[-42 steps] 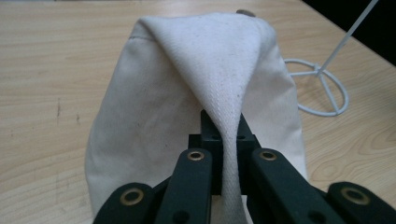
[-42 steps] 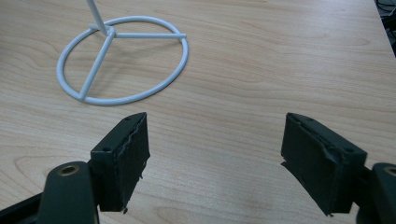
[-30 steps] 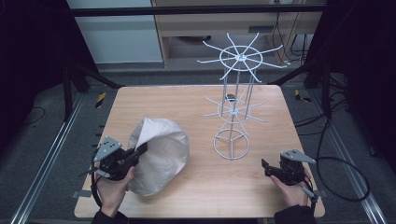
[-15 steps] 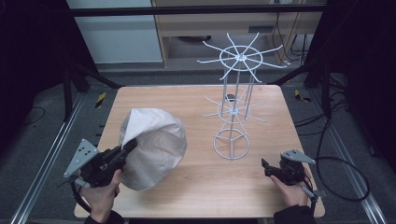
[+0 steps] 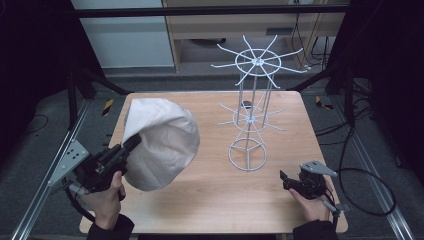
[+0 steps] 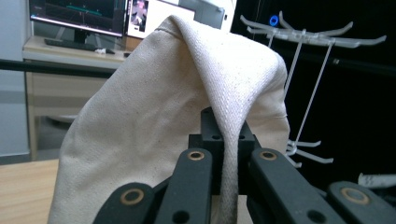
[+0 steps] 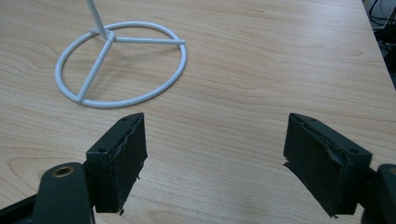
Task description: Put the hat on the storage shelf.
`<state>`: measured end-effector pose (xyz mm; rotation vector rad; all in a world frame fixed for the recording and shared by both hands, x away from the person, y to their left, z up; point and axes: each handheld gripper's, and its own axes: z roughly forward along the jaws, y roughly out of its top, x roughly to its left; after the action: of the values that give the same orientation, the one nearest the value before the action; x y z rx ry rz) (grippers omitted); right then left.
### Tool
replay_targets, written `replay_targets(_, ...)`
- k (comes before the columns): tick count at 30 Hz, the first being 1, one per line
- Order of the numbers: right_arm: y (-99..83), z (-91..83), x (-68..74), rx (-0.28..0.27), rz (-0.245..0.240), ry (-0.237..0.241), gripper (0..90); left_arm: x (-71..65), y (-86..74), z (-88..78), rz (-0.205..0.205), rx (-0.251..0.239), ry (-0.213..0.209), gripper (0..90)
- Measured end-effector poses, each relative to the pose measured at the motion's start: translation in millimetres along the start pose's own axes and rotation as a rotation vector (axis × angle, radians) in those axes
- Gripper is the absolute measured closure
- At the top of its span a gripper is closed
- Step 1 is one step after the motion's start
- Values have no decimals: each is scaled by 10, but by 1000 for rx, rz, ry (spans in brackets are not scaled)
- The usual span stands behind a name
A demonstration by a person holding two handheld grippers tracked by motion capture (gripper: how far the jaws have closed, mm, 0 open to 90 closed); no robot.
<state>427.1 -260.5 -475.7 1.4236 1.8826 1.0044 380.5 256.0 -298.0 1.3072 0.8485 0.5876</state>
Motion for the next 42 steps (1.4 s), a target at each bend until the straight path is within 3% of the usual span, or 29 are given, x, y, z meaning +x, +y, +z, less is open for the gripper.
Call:
replay_targets(3,1,0,1,-2,-1,1,215,-7,48,47,-17,-38,-18,888)
replay_targets(10,1,11,11,-4,-5,8,211,-105,151,176,-15,-114,-45,888)
replay_targets(17,0,13,16,-2,-3,12,209,-177,311,336,-21,-159,-77,887)
replay_targets(28,-1,18,10,-12,-6,13,206,-180,566,435,-74,-270,-121,887)
replay_targets(35,-8,25,11,-8,-7,16,207,-224,706,577,-44,-278,-114,887)
replay_targets(42,-11,29,7,-8,-12,17,208,-291,775,741,-49,-293,-132,887)
